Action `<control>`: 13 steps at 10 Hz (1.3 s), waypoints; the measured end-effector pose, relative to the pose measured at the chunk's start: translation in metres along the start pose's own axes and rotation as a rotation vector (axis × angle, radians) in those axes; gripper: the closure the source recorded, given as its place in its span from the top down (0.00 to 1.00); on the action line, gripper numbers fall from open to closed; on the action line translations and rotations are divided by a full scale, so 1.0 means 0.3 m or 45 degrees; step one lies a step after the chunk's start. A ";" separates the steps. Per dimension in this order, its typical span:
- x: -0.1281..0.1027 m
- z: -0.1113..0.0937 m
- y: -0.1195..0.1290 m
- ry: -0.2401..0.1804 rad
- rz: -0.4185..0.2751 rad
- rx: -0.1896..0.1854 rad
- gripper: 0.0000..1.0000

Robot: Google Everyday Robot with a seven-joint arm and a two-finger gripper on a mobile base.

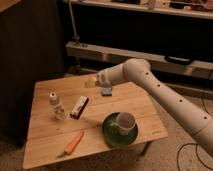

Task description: Knock the bottle over

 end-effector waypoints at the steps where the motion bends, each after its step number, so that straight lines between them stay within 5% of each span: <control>1: 0.011 0.052 0.015 -0.007 0.012 0.004 0.00; 3: 0.013 0.188 0.027 -0.035 0.028 0.045 0.00; 9: 0.131 0.424 -0.022 -0.078 0.059 0.163 0.00; 13: 0.131 0.532 -0.059 -0.120 0.071 0.174 0.00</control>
